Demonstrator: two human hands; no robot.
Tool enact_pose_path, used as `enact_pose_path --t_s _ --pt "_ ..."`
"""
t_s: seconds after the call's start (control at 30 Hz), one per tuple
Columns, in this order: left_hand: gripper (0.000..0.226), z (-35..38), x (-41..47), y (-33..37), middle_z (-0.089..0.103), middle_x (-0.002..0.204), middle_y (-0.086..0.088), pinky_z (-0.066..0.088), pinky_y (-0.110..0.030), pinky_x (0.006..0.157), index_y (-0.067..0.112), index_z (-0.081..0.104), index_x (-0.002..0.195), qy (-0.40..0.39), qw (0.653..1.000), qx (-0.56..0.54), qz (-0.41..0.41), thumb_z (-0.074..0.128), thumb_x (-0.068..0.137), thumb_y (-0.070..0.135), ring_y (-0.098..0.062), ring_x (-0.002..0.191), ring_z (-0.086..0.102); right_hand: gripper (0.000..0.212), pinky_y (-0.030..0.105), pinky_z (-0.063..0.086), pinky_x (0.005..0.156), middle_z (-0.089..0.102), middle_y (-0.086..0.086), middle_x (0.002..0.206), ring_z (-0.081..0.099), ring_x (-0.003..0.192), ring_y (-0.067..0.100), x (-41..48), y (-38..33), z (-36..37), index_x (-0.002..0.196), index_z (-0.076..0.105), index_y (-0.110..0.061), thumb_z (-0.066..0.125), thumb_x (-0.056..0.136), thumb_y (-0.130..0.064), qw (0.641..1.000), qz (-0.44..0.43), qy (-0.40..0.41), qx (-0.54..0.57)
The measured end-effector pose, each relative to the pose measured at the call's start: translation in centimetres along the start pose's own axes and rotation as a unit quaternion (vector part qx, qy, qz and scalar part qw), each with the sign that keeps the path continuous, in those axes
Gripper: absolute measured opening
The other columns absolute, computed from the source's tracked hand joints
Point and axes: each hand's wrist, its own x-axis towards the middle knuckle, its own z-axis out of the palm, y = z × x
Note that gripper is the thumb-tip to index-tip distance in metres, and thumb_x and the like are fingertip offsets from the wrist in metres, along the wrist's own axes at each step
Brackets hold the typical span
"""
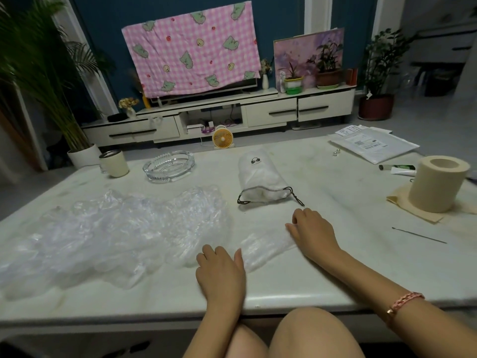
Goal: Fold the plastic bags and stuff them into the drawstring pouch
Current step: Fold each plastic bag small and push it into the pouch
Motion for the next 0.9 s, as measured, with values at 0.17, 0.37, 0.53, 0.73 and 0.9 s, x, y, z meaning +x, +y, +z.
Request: enact_pose_path --t_s 0.17,0.37,0.53,0.73,0.9 --pt "0.030 -1.4 -0.7 0.1 0.045 0.085 0.003 0.031 -0.023 0.062 0.016 0.052 0.074 -0.075 0.991 -0.103 -0.043 0.053 0.092 0.039 -0.016 0.081 0.048 0.026 0.031 0.034 0.083 0.052 0.006 0.120 0.047 0.111 0.026 0.4 0.2 -1.0 0.119 0.050 -0.012 0.041 0.098 -0.025 0.998 -0.018 -0.049 -0.026" --pt "0.026 -5.1 2.8 -0.4 0.050 0.073 0.000 0.039 -0.012 0.058 0.015 0.050 0.075 -0.113 0.833 -0.537 -0.073 0.076 0.076 0.013 -0.011 0.066 0.047 0.042 0.021 0.045 0.092 0.060 0.000 0.114 0.055 0.110 0.013 2.6 -1.8 -7.1 0.118 0.052 -0.020 0.072 0.081 -0.013 0.861 -0.075 -0.216 0.454" --pt "0.025 -8.8 6.6 1.7 0.060 0.074 0.007 0.044 -0.013 0.059 0.017 0.061 0.087 -0.297 0.799 -0.520 0.045 0.081 0.072 0.018 -0.001 0.062 0.055 0.051 0.028 0.042 0.098 0.061 0.007 0.119 0.056 0.109 0.012 4.3 -3.5 -8.9 0.127 0.052 -0.011 0.071 0.080 -0.011 0.777 -0.155 -0.443 0.419" --pt "0.021 -4.9 8.2 2.8 0.066 0.094 -0.010 0.050 -0.024 0.061 0.011 0.064 0.094 -0.211 0.721 -0.642 -0.155 0.075 0.077 0.019 -0.016 0.075 0.062 0.014 0.019 0.043 0.056 0.053 -0.002 0.065 0.052 0.057 0.006 4.5 -0.5 -7.4 0.080 0.053 -0.005 0.066 0.085 -0.004 0.786 -0.064 -0.428 0.440" --pt "0.048 -2.1 5.8 3.1 0.064 0.103 -0.016 0.052 -0.035 0.076 0.004 0.067 0.109 -0.351 0.521 -0.752 -0.199 0.071 0.078 0.040 -0.029 0.093 0.054 0.005 0.027 0.049 0.073 0.064 0.003 0.077 0.060 0.074 0.016 3.3 0.1 -5.1 0.082 0.067 -0.009 0.069 0.083 -0.005 0.771 0.016 -0.343 0.536"
